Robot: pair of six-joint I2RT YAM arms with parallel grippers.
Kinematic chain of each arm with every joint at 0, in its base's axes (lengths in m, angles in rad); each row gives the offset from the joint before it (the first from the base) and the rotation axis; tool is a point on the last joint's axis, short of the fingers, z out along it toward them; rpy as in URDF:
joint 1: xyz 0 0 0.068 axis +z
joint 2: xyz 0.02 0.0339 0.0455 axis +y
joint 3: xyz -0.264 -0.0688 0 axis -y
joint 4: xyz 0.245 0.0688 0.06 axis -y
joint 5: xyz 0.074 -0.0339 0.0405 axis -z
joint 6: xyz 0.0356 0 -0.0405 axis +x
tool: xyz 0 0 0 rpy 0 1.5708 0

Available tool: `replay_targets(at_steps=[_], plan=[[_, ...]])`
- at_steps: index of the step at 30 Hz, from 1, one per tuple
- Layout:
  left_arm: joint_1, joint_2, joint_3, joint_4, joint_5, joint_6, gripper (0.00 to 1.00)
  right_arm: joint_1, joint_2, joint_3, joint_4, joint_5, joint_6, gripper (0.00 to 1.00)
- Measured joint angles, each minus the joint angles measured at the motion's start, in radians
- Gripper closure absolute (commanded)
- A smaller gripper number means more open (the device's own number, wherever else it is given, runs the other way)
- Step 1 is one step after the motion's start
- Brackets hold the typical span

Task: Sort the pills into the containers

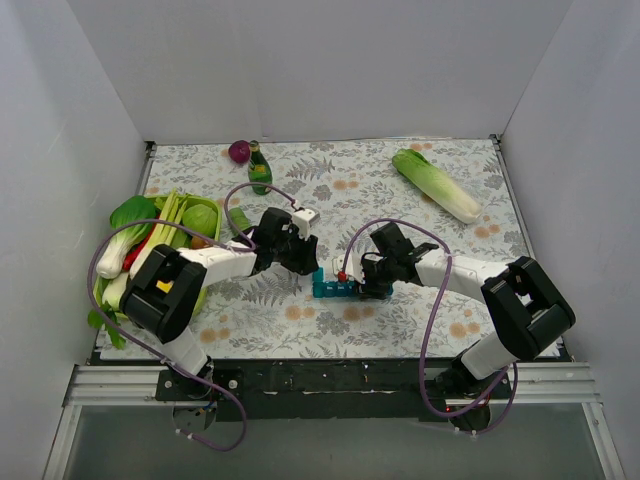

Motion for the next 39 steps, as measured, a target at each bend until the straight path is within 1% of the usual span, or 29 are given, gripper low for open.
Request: replay_targets(at_steps=[2,5,6,9,10,13,14,15,17,19,21,22,23,24,25,28,32,35,39], plan=[[0.0,0.004,0.0,-0.008,0.0,-0.009,0.59,0.0,0.0,0.0,0.0,0.0,0.0,0.72],[0.0,0.001,0.004,-0.014,-0.013,-0.024,0.52,-0.001,0.001,0.002,-0.002,0.003,0.0,0.71],[0.0,-0.006,0.005,-0.018,-0.024,-0.03,0.45,-0.004,0.001,0.003,-0.005,0.003,0.0,0.71],[0.0,-0.06,0.011,-0.031,-0.052,-0.048,0.35,-0.019,0.006,0.012,-0.015,0.007,-0.001,0.69],[0.0,-0.09,0.016,-0.036,-0.059,-0.054,0.32,-0.028,0.008,0.017,-0.022,0.01,-0.003,0.68],[0.006,-0.205,0.032,-0.038,-0.072,-0.071,0.3,-0.065,0.022,0.042,-0.062,0.015,-0.013,0.64],[0.01,-0.248,0.038,-0.04,-0.072,-0.077,0.28,-0.082,0.029,0.053,-0.076,0.015,-0.018,0.62],[0.013,-0.282,0.042,-0.041,-0.072,-0.079,0.25,-0.098,0.036,0.068,-0.094,0.015,-0.025,0.6],[0.025,-0.365,0.045,-0.045,-0.073,-0.087,0.24,-0.129,0.056,0.105,-0.129,0.017,-0.04,0.56],[0.038,-0.437,0.043,-0.061,-0.082,-0.091,0.23,-0.161,0.086,0.155,-0.165,0.02,-0.059,0.55],[0.047,-0.512,0.014,-0.077,-0.102,-0.09,0.19,-0.19,0.122,0.207,-0.188,0.026,-0.081,0.51],[0.052,-0.552,-0.007,-0.087,-0.108,-0.09,0.16,-0.203,0.142,0.232,-0.203,0.028,-0.091,0.48],[0.055,-0.607,-0.042,-0.103,-0.119,-0.089,0.06,-0.215,0.16,0.256,-0.217,0.03,-0.102,0.46],[0.056,-0.656,-0.074,-0.116,-0.121,-0.089,0.02,-0.224,0.175,0.273,-0.226,0.031,-0.111,0.43],[0.056,-0.704,-0.107,-0.127,-0.122,-0.088,0.02,-0.235,0.195,0.296,-0.243,0.032,-0.121,0.37],[0.056,-0.854,-0.203,-0.16,-0.129,-0.099,0.02,-0.256,0.233,0.345,-0.277,0.037,-0.142,0.31],[0.056,-1.008,-0.258,-0.201,-0.146,-0.106,0.02,-0.266,0.266,0.413,-0.33,0.04,-0.158,0.29],[0.056,-1.052,-0.259,-0.206,-0.159,-0.114,0.02,-0.269,0.267,0.46,-0.368,0.041,-0.158,0.29],[0.057,-1.027,-0.253,-0.236,-0.195,-0.14,0.02,-0.266,0.252,0.512,-0.397,0.028,-0.137,0.29]])
